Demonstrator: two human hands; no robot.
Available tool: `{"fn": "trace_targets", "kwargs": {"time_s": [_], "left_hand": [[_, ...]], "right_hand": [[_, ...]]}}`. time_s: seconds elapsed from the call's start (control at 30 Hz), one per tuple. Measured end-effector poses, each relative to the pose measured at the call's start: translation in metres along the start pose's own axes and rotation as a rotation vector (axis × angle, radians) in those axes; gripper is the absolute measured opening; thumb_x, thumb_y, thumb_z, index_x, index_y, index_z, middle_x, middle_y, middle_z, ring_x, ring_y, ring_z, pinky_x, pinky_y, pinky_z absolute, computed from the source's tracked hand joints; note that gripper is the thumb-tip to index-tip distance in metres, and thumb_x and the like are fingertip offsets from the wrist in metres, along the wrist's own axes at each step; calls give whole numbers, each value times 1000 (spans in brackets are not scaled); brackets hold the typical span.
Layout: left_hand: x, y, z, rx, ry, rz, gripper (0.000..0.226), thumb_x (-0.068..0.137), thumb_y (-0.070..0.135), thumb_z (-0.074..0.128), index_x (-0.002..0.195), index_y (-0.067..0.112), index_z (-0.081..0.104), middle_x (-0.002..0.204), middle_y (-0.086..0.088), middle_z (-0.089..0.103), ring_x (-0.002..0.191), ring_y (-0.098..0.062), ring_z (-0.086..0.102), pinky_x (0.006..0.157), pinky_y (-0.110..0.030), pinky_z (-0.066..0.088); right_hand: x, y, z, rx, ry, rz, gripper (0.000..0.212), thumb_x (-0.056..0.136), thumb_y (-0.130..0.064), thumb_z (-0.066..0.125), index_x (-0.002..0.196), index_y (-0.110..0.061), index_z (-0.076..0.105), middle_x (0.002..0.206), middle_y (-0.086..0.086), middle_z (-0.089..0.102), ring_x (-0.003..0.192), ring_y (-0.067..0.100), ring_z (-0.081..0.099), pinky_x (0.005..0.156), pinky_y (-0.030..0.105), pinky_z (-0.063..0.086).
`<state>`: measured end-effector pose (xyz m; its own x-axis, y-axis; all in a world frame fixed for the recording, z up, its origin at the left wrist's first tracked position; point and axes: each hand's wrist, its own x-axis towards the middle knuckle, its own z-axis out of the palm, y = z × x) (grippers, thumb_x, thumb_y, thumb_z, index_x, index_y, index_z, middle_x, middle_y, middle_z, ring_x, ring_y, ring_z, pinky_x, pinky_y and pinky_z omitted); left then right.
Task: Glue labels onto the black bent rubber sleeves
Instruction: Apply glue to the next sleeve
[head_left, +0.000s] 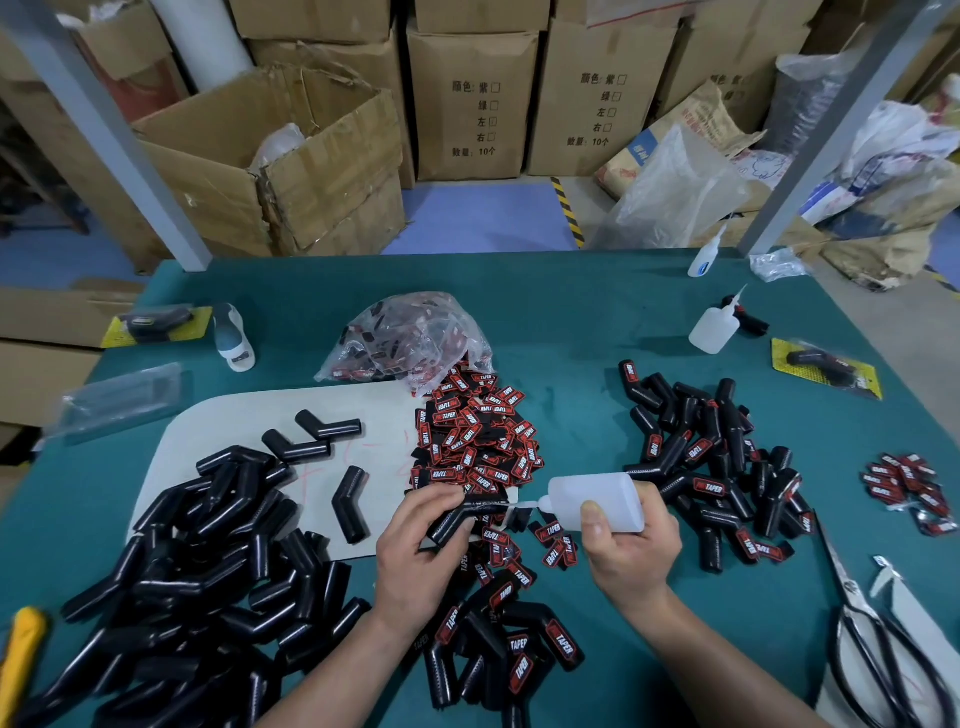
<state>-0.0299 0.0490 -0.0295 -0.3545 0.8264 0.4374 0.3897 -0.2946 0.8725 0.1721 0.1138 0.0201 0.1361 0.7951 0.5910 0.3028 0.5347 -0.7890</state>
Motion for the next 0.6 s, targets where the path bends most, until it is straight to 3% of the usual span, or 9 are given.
{"fn": "trace_targets", "kwargs": {"time_s": [0.17,0.4,0.6], "left_hand": [[0,1,0,2,6,2,32,80,3,78,111,11,73,115,-3,70,112,-8,67,103,-22,48],[3,2,-1,-19,47,7,33,81,2,77,113,12,72,118,11,68,112,-11,67,102,-21,48],[3,1,-2,-25,62,-7,32,83,5,77,113,15,72,119,15,68,112,-11,67,102,-20,48]], "right_hand": [[-1,1,-1,-20,16,2,69,92,-59,57,77,9,59,64,-5,53,68,-18,56,50,6,40],[5,1,-1,-38,19,7,71,93,-60,56,76,9,59,65,-6,52,67,-17,55,50,5,39],[6,0,-3,-56,32,-8,72,93,-59,55,76,10,59,63,-2,52,60,3,52,50,6,38]]}}
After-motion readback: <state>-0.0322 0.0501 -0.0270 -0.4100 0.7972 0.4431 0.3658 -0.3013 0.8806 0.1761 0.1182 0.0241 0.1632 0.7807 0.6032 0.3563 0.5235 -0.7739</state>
